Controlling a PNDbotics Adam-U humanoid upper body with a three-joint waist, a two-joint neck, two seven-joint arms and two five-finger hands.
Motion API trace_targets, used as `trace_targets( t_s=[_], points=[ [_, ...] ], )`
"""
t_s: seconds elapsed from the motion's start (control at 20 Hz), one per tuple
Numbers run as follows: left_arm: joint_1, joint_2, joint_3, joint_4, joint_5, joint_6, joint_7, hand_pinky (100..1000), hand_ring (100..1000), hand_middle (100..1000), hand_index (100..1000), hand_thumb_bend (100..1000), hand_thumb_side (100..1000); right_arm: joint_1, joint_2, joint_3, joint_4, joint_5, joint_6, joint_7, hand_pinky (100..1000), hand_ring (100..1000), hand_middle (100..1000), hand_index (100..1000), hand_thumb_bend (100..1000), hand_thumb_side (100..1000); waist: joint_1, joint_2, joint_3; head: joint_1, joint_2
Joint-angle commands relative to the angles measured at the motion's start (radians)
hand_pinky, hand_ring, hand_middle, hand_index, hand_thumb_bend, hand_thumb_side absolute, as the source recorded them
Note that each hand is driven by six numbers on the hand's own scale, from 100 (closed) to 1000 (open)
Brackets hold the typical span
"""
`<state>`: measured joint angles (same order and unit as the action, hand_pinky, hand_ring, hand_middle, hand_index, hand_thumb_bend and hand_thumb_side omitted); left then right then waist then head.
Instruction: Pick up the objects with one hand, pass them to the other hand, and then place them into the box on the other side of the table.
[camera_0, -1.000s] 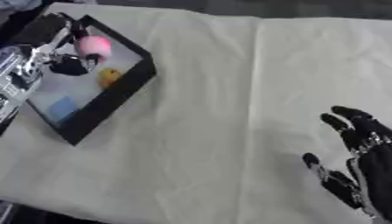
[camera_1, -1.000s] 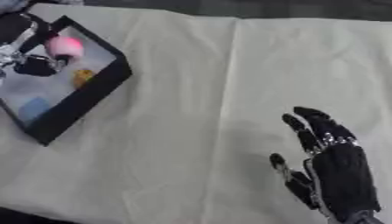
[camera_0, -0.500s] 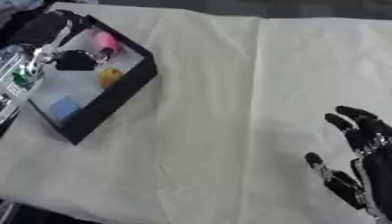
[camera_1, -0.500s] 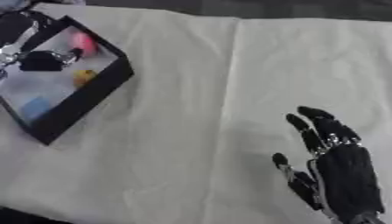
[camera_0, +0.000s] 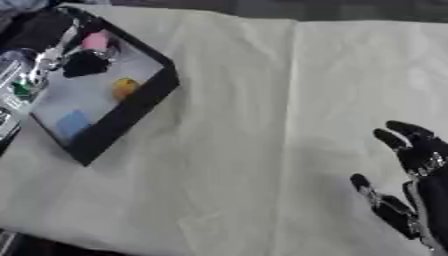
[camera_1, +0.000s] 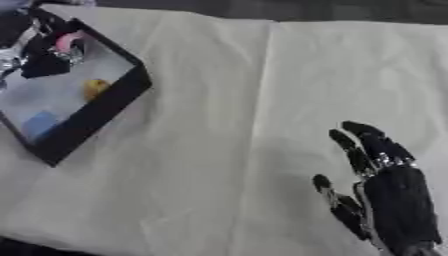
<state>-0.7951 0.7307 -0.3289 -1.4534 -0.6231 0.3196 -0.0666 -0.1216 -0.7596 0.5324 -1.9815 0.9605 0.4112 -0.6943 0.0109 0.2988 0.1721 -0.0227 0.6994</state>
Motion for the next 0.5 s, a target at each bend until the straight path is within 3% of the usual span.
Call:
trace_targets(
  t_s=[0.05, 0.1, 0.15, 0.25, 0.35, 0.5],
  points=[
    [0.011, 0.054, 0.057, -0.080, 0.045, -0.011, 0.016, 952, 711, 679, 796, 100, 608, 0.006, -0.029, -0.049, -0.019, -0.027, 0.084, -0.116, 511, 762, 747, 759, 650, 100, -0.007, -0.025, -0.001, -0.048, 0.015],
    [0.024, 0.056, 0.071, -0.103, 0.058, -0.014, 0.015, 996, 701, 673, 792, 100, 595, 0.007, -0.031, -0.065, -0.019, -0.040, 0.084, -0.129, 513, 760, 745, 750, 515, 127, -0.007, -0.027, -0.003, -0.060, 0.017],
    [0.039, 0.055, 0.085, -0.126, 0.073, -0.022, 0.013, 1000, 692, 652, 784, 100, 555, 0.006, -0.031, -0.085, -0.019, -0.054, 0.083, -0.144, 508, 760, 746, 744, 457, 147, -0.008, -0.028, -0.004, -0.071, 0.018],
    [0.077, 0.037, 0.102, -0.174, 0.102, -0.046, -0.007, 1000, 675, 621, 761, 100, 538, 0.010, -0.027, -0.126, -0.019, -0.083, 0.079, -0.173, 495, 757, 747, 735, 434, 151, -0.009, -0.029, -0.005, -0.089, 0.018],
    [0.113, 0.008, 0.122, -0.223, 0.133, -0.073, -0.027, 1000, 645, 598, 749, 100, 542, 0.019, -0.018, -0.161, -0.019, -0.114, 0.074, -0.200, 474, 752, 734, 720, 464, 100, -0.012, -0.030, -0.003, -0.104, 0.016],
    [0.161, -0.034, 0.144, -0.298, 0.178, -0.107, -0.007, 1000, 635, 638, 762, 100, 586, 0.036, -0.001, -0.212, -0.019, -0.159, 0.064, -0.211, 411, 718, 727, 679, 453, 100, -0.014, -0.033, -0.002, -0.121, 0.011]
  ],
)
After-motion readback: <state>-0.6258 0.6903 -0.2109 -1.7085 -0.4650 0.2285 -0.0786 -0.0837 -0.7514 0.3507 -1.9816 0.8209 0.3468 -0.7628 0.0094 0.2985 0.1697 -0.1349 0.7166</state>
